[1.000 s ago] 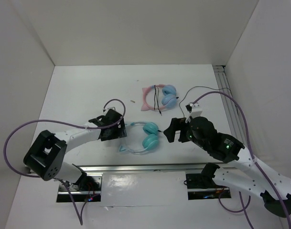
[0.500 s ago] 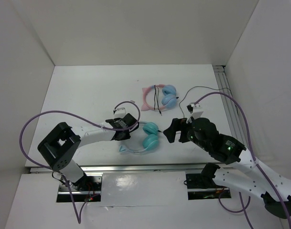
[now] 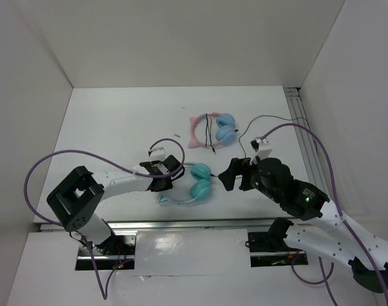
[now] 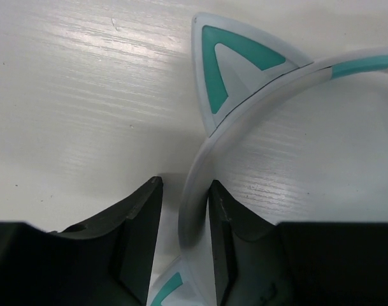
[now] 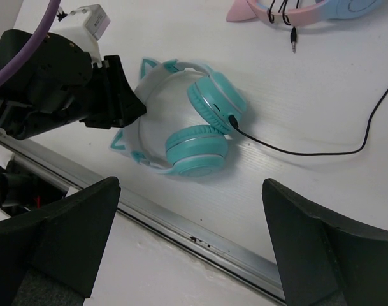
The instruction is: Wrap the headphones
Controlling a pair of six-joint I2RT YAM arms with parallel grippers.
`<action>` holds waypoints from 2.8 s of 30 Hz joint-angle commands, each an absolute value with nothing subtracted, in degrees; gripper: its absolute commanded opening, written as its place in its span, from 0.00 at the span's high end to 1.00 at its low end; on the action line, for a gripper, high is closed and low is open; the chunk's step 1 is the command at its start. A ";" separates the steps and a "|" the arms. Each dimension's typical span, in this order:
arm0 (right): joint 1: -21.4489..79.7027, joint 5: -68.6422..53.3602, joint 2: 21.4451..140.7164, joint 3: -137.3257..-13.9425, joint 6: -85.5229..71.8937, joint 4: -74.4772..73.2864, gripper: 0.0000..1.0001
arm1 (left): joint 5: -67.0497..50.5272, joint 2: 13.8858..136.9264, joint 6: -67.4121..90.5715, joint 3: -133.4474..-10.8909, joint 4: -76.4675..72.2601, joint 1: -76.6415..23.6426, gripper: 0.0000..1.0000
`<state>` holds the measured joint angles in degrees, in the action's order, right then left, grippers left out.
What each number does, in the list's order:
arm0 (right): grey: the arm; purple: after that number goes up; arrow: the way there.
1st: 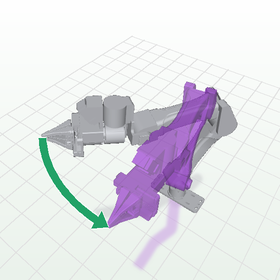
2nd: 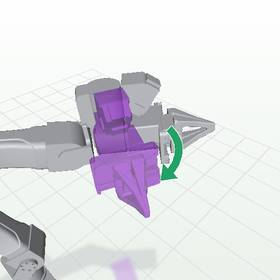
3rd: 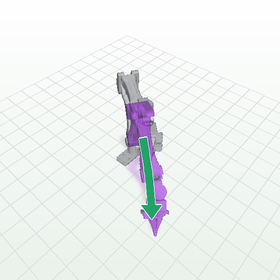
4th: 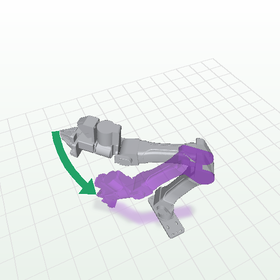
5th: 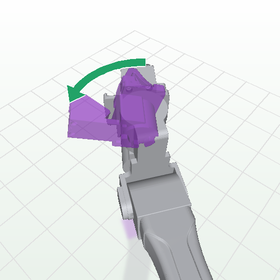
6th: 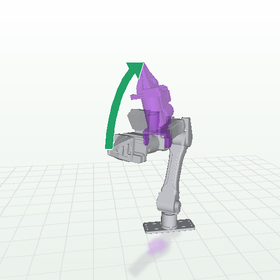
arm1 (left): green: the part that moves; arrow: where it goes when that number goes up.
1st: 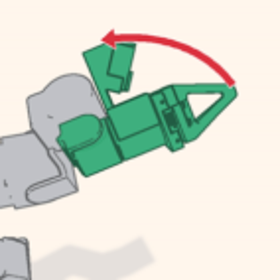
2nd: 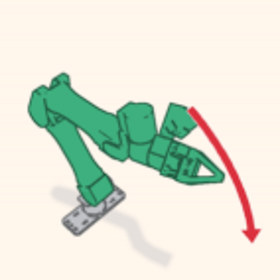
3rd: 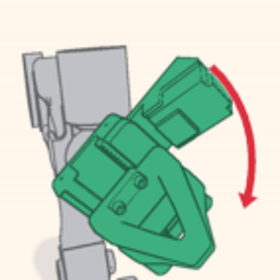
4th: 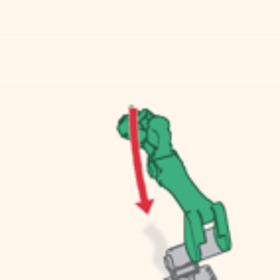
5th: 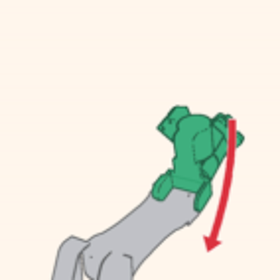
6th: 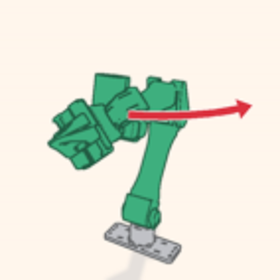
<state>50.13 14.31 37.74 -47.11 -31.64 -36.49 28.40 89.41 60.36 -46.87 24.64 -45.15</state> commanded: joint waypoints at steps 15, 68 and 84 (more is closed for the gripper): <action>50.54 -0.87 29.97 -36.92 -22.95 -12.23 0.00 | 43.05 86.68 79.26 -63.76 67.28 -51.68 1.00; 38.50 -4.48 60.02 -32.61 -2.45 32.15 0.00 | 41.13 56.96 39.29 -93.87 77.96 -30.94 1.00; 30.67 -28.65 76.71 -30.32 -11.25 47.37 0.06 | 41.66 58.00 39.81 -94.92 77.96 -30.94 1.00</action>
<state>30.26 -22.92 74.11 -30.48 -9.58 39.75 41.17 58.13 38.96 -93.25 80.93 -31.24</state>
